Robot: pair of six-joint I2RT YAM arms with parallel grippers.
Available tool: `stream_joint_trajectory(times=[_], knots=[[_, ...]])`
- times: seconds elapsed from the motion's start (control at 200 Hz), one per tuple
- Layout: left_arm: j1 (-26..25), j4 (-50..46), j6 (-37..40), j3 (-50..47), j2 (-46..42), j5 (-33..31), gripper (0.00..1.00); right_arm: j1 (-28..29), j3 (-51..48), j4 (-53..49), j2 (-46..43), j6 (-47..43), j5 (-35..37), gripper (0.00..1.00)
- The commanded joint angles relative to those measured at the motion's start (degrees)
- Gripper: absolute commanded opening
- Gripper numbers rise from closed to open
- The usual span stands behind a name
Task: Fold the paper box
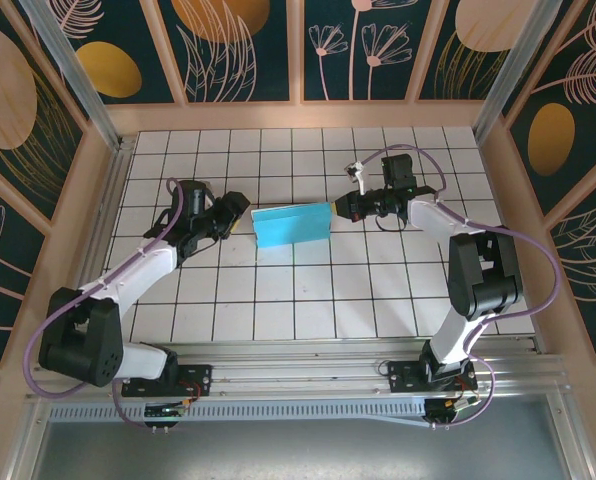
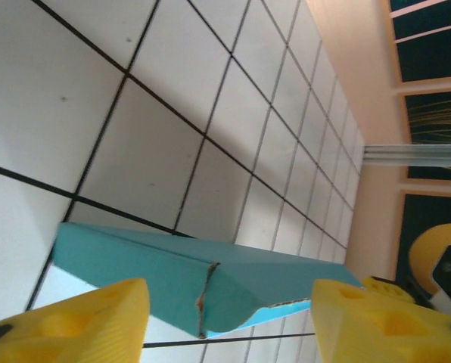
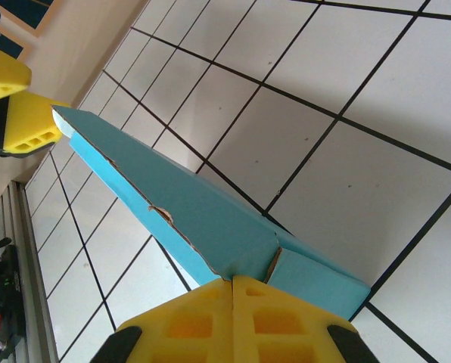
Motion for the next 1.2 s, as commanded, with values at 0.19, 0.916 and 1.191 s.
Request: stream_joint_trajectory(times=[0.19, 0.916, 1.191], knots=[[-0.41, 8.31, -6.44, -2.68, 2.64, 4.35, 0.64, 1.10, -0.27, -5.12, 0.22, -1.12, 2.62, 0.00], [-0.67, 9.65, -8.06, -4.72, 4.98, 4.86, 0.41, 1.39, -0.67, -4.90, 0.19, -0.94, 2.86, 0.00], [-0.74, 8.73, -8.86, -7.26, 5.31, 3.63, 0.29, 1.91, -3.11, -2.77, -0.22, 0.97, 4.07, 0.00]])
